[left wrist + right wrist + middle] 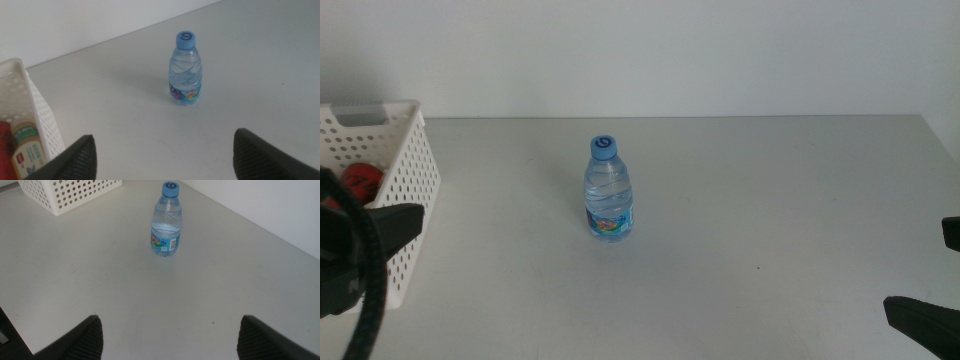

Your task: Use arms to grab the bottles and put them into the dustbin to the left of the table.

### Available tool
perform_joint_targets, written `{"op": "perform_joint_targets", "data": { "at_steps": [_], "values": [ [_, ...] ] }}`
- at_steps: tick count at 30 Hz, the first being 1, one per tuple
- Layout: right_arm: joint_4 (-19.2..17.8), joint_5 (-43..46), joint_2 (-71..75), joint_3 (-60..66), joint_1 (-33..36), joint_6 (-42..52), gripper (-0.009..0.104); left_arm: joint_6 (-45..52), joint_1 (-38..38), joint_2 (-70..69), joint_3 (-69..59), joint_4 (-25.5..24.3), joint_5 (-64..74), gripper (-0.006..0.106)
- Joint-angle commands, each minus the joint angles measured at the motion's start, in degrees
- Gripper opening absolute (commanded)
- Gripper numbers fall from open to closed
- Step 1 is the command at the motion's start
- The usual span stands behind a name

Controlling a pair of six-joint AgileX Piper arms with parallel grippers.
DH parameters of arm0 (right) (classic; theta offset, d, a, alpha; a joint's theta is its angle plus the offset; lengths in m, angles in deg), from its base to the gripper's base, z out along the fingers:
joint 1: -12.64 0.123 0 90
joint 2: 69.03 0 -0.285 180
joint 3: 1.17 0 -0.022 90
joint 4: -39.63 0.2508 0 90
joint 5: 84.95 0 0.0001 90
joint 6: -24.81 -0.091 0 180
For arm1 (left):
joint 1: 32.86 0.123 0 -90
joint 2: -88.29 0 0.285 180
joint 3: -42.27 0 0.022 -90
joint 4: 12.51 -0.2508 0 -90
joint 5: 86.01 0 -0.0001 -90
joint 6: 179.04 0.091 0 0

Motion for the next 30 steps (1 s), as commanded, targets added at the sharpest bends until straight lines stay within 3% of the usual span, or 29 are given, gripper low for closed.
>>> {"op": "perform_joint_targets", "data": {
  "at_steps": [1,8,16,22,30],
  "values": [
    [0.15,3.63,-0.03,-1.57,0.28,0.76,0.070,0.33,-0.44,0.08,1.45,-1.92,-4.94,0.093],
    [0.15,3.63,-0.03,-1.57,0.28,0.76,0.070,0.47,-0.44,0.08,1.45,-8.48,-5.90,0.093],
    [0.15,3.63,-0.03,-1.57,0.28,0.76,0.070,0.35,-0.44,0.47,1.40,-9.26,-15.13,0.093],
    [0.15,3.63,-0.03,-1.57,0.28,0.76,0.070,-1.60,-0.44,6.88,1.40,-5.53,-27.32,0.093],
    [0.16,3.63,-0.03,-1.57,0.28,0.76,0.070,-1.59,-0.44,19.22,1.40,3.06,-27.80,0.093]
  ]
}}
